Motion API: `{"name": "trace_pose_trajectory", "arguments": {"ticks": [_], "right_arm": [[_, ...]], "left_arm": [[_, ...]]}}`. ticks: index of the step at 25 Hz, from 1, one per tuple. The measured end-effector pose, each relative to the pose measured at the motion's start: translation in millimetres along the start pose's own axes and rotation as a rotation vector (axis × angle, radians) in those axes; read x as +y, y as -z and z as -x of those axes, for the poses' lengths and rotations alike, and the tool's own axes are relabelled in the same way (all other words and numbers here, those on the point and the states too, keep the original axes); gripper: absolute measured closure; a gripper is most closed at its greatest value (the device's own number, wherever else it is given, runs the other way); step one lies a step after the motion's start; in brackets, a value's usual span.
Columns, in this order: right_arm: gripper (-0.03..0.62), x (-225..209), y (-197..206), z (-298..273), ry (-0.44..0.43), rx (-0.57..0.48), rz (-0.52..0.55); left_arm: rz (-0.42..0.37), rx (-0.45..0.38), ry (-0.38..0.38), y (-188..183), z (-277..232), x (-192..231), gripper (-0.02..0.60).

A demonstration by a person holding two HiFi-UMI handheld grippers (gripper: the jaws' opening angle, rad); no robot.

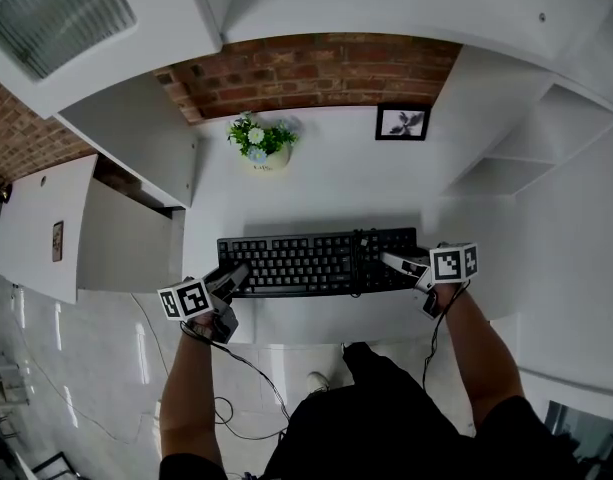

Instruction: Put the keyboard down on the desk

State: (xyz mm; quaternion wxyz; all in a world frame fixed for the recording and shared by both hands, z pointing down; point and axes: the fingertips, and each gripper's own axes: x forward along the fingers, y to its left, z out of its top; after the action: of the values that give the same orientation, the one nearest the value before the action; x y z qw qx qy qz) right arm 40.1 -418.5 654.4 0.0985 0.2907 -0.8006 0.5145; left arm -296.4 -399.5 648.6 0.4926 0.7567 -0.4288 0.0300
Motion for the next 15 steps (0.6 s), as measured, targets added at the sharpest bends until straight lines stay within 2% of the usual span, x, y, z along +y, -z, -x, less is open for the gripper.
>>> {"name": "trace_pose_trajectory", "arguments": {"ticks": [9,15], "right_arm": [[0.307,-27,8,-15,0.09,0.048,-0.028],[0.292,-40,12,-17,0.167,0.061,-0.031]], "left_arm": [[0.01,0.044,-0.128,11,-14,27,0.282],[-0.014,0.065,-0.192,14,-20,34,0.278]]}}
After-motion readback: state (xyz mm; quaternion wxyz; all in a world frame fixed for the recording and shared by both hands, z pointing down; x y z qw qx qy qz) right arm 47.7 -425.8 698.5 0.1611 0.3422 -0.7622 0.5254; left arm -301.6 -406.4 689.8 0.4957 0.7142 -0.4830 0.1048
